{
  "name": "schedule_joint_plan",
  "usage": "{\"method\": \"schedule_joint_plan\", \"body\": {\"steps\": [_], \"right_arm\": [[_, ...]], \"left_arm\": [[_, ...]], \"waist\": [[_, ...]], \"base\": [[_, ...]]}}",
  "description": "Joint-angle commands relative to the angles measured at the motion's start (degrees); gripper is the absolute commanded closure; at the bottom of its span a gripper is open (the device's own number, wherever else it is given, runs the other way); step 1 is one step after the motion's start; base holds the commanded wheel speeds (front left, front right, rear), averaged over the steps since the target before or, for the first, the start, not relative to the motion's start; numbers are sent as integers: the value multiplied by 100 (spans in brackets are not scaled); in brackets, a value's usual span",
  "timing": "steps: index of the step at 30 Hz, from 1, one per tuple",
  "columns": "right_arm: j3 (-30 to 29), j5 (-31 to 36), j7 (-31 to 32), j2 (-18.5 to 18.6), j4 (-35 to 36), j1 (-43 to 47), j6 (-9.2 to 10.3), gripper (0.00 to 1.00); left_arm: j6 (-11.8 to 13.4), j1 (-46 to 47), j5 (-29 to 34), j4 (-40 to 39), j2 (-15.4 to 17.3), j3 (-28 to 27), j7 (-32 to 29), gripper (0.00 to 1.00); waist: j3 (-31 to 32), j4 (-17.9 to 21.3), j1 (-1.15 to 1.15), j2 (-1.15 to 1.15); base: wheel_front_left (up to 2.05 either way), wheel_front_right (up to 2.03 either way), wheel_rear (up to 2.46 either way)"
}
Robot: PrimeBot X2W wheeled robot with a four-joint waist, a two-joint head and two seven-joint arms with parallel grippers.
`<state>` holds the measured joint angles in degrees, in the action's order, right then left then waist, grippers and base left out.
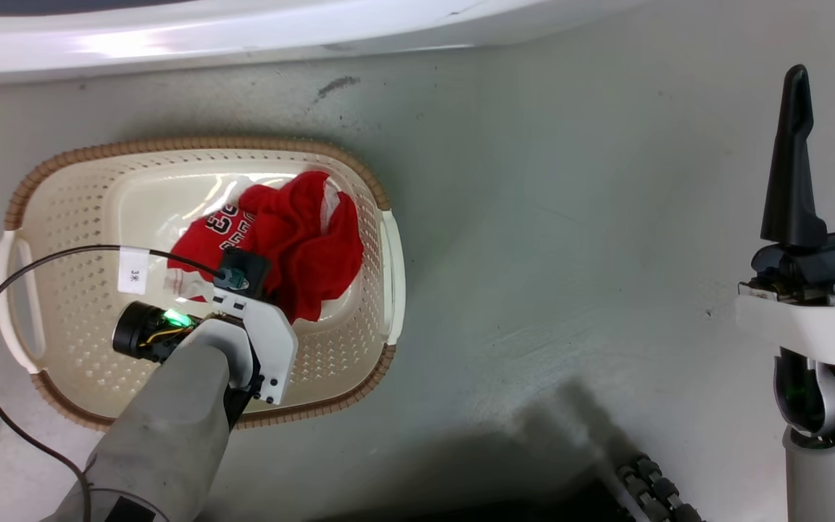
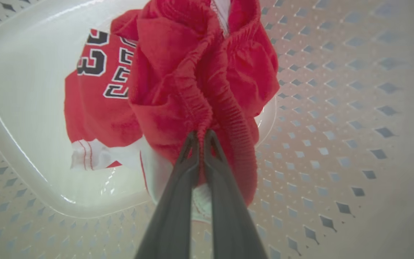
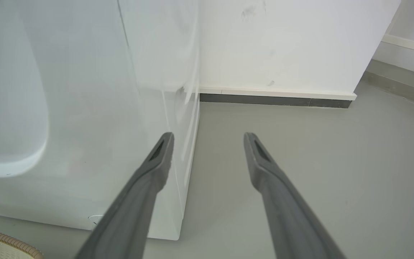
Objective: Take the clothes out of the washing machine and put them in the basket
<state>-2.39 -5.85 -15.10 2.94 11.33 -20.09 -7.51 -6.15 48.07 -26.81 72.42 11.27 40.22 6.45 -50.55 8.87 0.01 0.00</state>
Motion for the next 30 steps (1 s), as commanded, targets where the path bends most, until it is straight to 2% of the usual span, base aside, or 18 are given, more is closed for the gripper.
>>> {"method": "schedule_joint_plan", "body": {"steps": [1, 4, 5, 6, 23, 27, 30], "right_arm": [[-10, -37, -10, -11, 23, -88, 4, 0], [-16, -47, -10, -11, -9, -121, 4, 0], [-9, -47, -10, -11, -29, -122, 4, 0], [6, -40, -10, -11, -50, -120, 4, 0], [144, 117, -10, -10, -361, 437, 4, 0], [172, 144, -10, -10, -403, 593, 4, 0], [187, 165, -10, -10, -436, 700, 4, 0]], "left_arm": [[4, 73, 14, 34, 36, 5, -42, 100], [42, 77, 19, 76, 30, 43, -96, 100], [22, 45, -29, 86, 4, 27, -124, 69], [0, 5, -63, 88, -24, 18, -123, 0], [-116, -996, -539, 26, -297, -168, 836, 0], [-117, -1154, -599, -164, -237, -247, 872, 0], [-29, -1298, -518, -664, -94, -379, 880, 0]], "waist": [[-68, 31, -1, 0], [-72, 20, -1, 0], [-46, 9, -1, 0], [-7, -2, -1, 0], [1669, -324, -1, 0], [1921, -367, -1, 0], [2140, -409, -1, 0]], "base": [[0, 0, 0], [0, 0, 0], [0, 0, 0], [0, 0, 0], [0, 0, 0], [0, 0, 0], [0, 0, 0]]}}
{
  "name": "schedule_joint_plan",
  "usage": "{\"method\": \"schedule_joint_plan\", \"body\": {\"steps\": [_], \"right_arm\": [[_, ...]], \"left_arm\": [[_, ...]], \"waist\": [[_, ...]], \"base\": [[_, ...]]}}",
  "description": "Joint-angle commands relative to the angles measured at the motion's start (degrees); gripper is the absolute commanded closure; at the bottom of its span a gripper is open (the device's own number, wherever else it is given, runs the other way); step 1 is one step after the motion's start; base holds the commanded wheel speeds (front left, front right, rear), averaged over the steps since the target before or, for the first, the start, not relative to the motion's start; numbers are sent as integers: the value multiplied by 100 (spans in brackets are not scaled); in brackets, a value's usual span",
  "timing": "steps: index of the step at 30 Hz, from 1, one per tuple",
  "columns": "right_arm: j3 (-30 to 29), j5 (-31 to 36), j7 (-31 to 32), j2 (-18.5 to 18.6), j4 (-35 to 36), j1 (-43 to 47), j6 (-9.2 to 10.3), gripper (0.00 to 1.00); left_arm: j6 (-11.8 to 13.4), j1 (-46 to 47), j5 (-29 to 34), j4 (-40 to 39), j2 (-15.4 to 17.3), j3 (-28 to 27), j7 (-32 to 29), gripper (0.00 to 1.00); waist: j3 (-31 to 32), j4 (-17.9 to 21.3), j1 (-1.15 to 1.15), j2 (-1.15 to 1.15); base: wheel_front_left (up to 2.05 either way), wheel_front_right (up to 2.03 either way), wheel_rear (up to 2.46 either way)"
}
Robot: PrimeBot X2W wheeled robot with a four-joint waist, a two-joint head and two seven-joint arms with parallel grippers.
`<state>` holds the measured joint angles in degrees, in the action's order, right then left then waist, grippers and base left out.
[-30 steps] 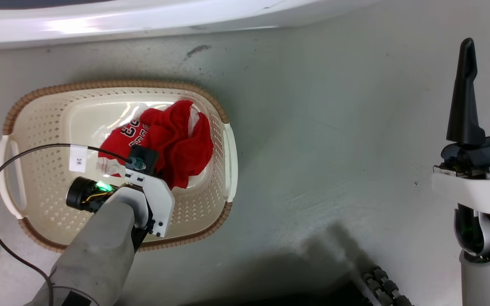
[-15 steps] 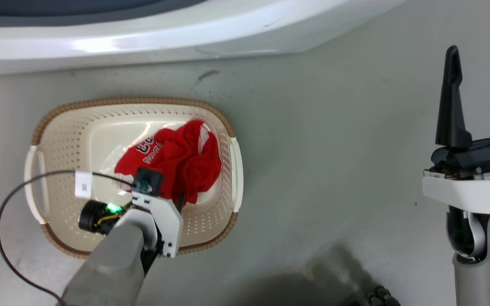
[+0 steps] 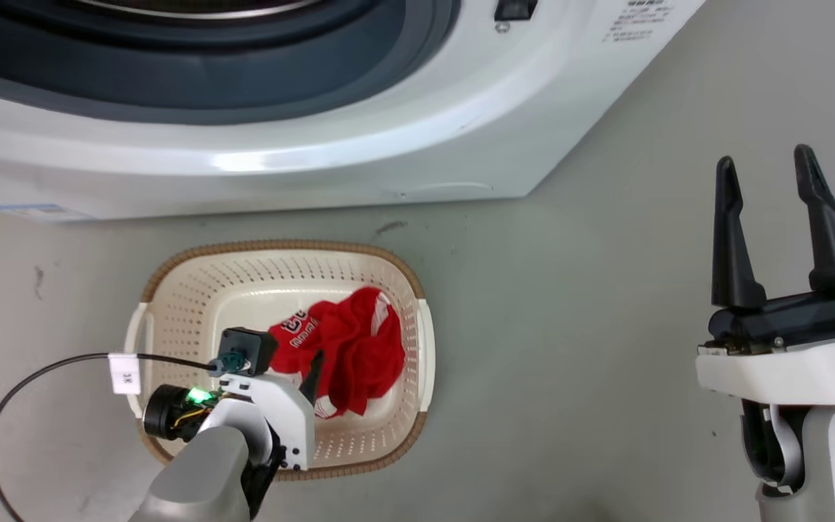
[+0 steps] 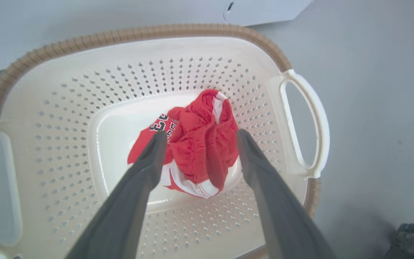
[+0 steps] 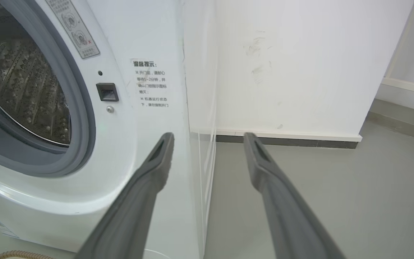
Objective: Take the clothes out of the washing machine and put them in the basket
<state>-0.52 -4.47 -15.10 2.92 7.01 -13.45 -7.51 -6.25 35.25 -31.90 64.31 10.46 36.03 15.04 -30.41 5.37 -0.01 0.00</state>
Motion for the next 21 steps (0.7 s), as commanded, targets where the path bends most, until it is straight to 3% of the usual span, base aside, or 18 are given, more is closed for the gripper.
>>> {"method": "schedule_joint_plan", "body": {"steps": [1, 10, 21], "right_arm": [[10, 28, -10, -8, -13, 79, 4, 0], [67, 50, -10, -8, -81, 368, 4, 0], [143, 54, -10, -8, -92, 524, 4, 0]], "left_arm": [[28, -118, 12, -41, 8, -28, 17, 0], [325, -813, 412, -1695, 261, -762, 17, 0], [425, -1083, 942, -3255, 303, -1568, 18, 0]], "waist": [[194, -70, 1, 0], [759, -169, 1, 0], [1110, -115, 1, 0]], "base": [[0, 0, 0], [0, 0, 0], [0, 0, 0]]}}
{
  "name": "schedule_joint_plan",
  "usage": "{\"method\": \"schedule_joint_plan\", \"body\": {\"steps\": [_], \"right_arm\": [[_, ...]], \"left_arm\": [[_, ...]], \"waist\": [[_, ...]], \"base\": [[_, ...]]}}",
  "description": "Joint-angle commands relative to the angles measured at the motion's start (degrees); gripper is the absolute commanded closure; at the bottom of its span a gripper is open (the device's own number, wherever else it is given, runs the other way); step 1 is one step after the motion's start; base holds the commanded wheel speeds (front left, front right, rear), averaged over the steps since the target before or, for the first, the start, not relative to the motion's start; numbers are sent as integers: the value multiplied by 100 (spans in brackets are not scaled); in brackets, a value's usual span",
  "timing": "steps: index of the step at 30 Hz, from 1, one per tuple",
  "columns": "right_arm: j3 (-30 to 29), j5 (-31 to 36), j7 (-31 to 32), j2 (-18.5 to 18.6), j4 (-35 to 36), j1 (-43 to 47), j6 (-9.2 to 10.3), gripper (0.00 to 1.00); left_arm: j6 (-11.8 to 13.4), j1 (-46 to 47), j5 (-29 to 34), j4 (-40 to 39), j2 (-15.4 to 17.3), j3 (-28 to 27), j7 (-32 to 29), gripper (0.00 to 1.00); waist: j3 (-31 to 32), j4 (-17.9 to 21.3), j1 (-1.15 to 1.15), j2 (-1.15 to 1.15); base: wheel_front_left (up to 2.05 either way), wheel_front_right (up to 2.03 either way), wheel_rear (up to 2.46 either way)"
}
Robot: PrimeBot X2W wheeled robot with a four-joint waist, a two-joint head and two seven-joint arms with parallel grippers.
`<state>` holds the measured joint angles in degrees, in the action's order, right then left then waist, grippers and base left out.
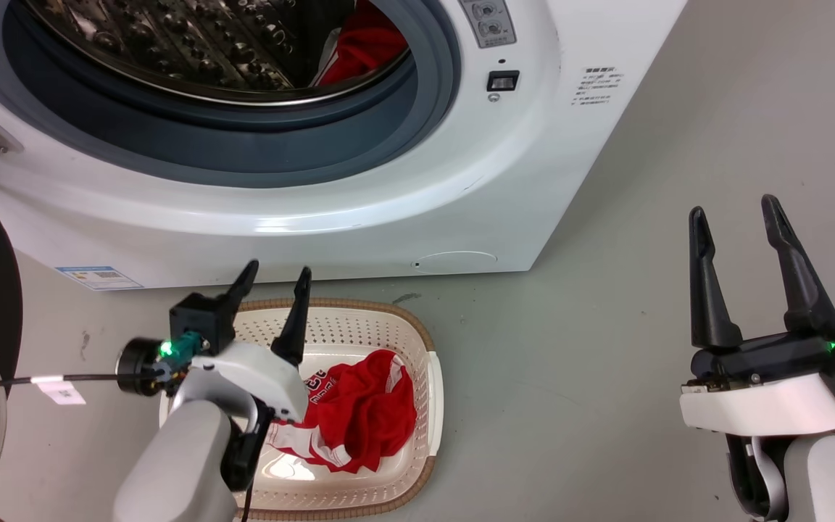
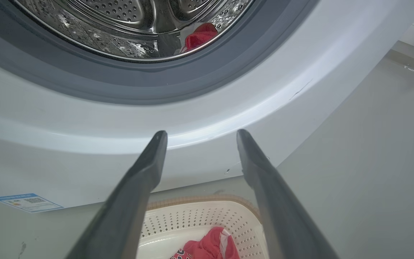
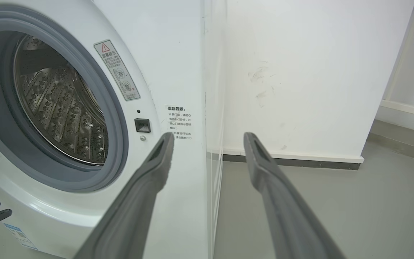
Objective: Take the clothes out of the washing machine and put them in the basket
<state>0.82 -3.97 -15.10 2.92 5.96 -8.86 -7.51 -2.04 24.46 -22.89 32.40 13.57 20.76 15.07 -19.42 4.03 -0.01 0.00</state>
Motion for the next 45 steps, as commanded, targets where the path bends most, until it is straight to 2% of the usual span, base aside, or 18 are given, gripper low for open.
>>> {"method": "schedule_joint_plan", "body": {"steps": [1, 10, 20, 27, 32, 45], "right_arm": [[8, -1, -10, -8, 17, 63, 4, 0], [7, -5, -10, -8, 80, -79, 4, 0], [72, -222, -10, -8, 161, -433, 4, 0], [69, -500, -10, -9, 180, -669, 4, 0], [66, -677, -10, -10, 207, -797, 4, 0], [110, -979, -9, -10, 269, -1047, 4, 0]], "left_arm": [[-8, 36, 74, -151, -13, -100, 14, 0], [-159, 1014, 319, -267, -57, -415, 15, 0], [-304, 3061, 671, 746, 175, -214, -312, 0], [-466, 4434, 641, 1624, 475, -93, -1120, 0], [-532, 5238, 354, 2169, 588, 38, -2009, 0], [-538, 6517, -561, 2608, 1095, 775, -4121, 0]], "waist": [[13, 32, 1, 0], [-236, 154, 1, 0], [-987, 607, 1, 0], [-1567, 1054, 1, 0], [-1898, 1306, 1, 0], [-2504, 1617, 1, 0]], "base": [[0, 0, 0], [0, 0, 0], [0, 0, 0], [0, 0, 0], [0, 0, 0], [0, 0, 0]]}}
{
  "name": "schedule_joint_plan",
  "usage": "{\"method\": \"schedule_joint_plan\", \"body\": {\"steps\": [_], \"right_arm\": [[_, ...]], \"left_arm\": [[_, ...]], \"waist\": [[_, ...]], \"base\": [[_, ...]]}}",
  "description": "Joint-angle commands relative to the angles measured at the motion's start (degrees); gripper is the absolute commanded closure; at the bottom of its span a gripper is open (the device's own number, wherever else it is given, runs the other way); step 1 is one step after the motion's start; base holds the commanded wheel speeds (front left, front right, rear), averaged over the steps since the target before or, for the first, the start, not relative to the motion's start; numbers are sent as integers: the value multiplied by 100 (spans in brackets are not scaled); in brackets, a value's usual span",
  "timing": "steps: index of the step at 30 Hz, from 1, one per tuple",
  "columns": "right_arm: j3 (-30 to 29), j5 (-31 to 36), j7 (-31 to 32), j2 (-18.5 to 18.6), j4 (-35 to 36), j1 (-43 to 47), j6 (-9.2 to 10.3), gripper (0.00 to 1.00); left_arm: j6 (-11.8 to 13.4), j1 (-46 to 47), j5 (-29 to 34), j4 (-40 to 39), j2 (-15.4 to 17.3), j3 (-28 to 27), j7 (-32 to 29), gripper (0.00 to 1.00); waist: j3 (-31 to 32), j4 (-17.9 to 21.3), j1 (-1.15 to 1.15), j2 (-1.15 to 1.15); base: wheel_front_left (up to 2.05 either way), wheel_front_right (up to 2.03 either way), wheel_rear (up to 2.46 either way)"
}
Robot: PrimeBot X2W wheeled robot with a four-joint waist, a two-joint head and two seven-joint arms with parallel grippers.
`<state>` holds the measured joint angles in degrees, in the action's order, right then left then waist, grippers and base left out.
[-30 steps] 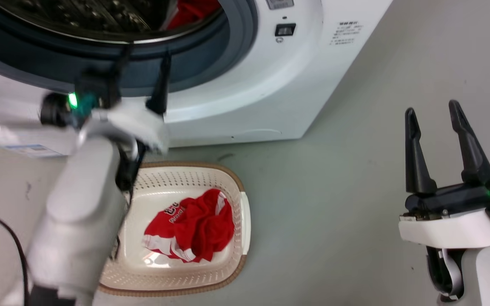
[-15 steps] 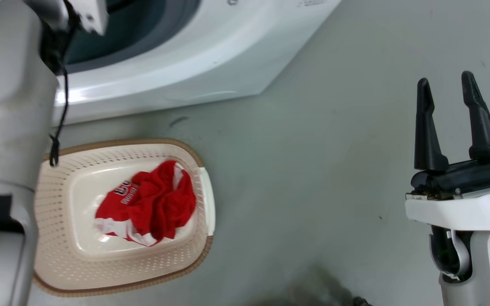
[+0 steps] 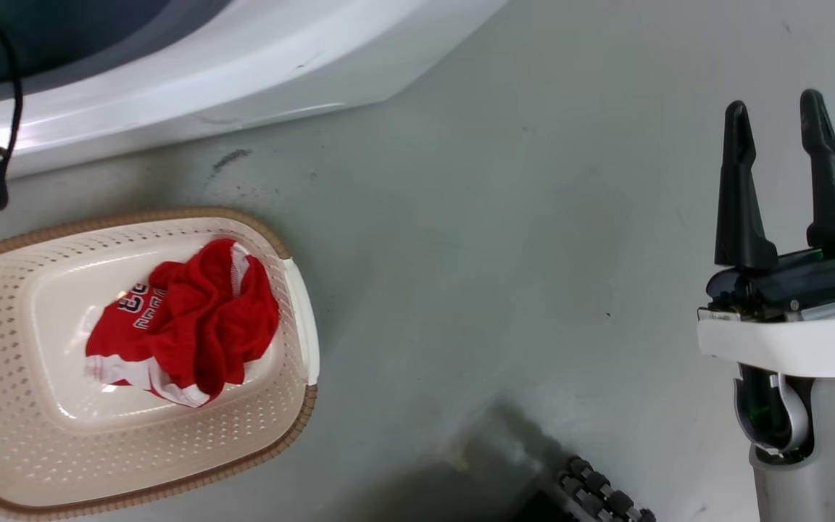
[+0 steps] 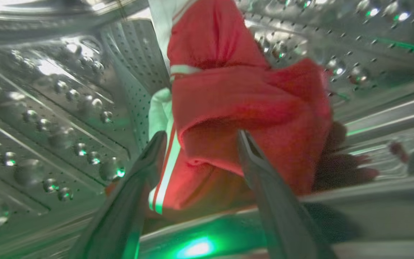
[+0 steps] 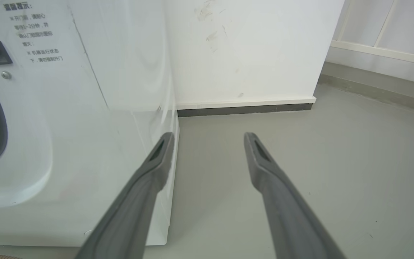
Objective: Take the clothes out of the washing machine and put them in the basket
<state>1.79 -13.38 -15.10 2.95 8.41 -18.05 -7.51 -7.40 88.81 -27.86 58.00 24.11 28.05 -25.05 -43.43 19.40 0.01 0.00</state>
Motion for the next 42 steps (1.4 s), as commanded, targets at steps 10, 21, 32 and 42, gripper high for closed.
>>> {"method": "schedule_joint_plan", "body": {"steps": [10, 21, 32, 42], "right_arm": [[57, -203, -9, -14, 22, -199, 4, 0], [27, -183, -9, -13, -15, -218, 4, 0], [-27, 94, -9, -12, -119, 104, 4, 0], [-26, 474, -9, -9, -202, 397, 4, 0]], "left_arm": [[-4, 271, -121, 407, 208, 277, -410, 0], [-3, 361, -361, 383, 281, 465, 7, 100], [-3, -540, -933, 146, 302, 529, 1376, 100], [-3, -1734, -1540, -374, 197, 874, 2184, 100]], "waist": [[-319, 239, -1, 0], [-285, 214, -1, 0], [492, -124, -1, 0], [1248, -641, -1, 0]], "base": [[0, 0, 0], [0, 0, 0], [0, 0, 0], [0, 0, 0]]}}
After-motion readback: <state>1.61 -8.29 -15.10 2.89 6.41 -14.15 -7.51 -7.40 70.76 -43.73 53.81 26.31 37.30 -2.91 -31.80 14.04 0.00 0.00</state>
